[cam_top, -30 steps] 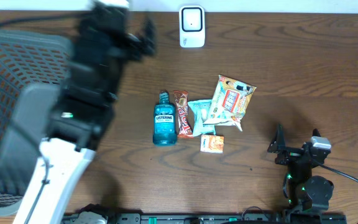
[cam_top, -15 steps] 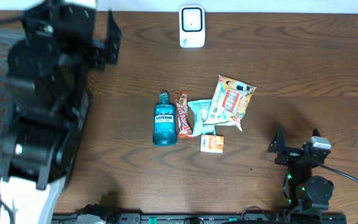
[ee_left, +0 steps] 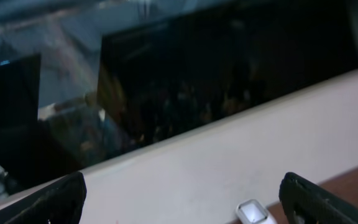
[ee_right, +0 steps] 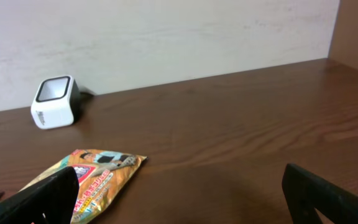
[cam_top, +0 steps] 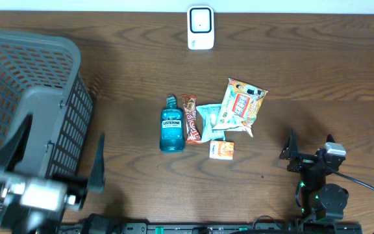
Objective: Scan the item barcode
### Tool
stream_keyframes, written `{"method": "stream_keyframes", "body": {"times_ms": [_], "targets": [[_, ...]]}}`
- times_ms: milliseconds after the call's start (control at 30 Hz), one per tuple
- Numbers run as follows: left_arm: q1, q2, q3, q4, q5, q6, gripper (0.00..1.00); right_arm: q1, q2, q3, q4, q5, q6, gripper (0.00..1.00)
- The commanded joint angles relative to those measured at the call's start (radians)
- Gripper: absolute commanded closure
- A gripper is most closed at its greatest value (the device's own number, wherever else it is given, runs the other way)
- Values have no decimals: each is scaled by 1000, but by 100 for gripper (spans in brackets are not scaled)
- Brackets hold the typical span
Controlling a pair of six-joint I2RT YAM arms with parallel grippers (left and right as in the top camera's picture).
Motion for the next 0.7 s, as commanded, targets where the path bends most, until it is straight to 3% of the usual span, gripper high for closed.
{"method": "stream_keyframes", "body": {"times_ms": [0,133,300,667], "targets": [[63,-76,-51,5,41,-88,2,0,-6,-1,-3,-2,-7,1],[126,-90,-73,11,42,-159,2,0,-6,-1,-3,-2,-7,1],[137,-103,-73,76,41,-159,2,0,-6,-1,-3,-2,-7,1],[217,-290,-93,23,41,-241,2,0,-6,-1,-3,-2,-7,1]]}}
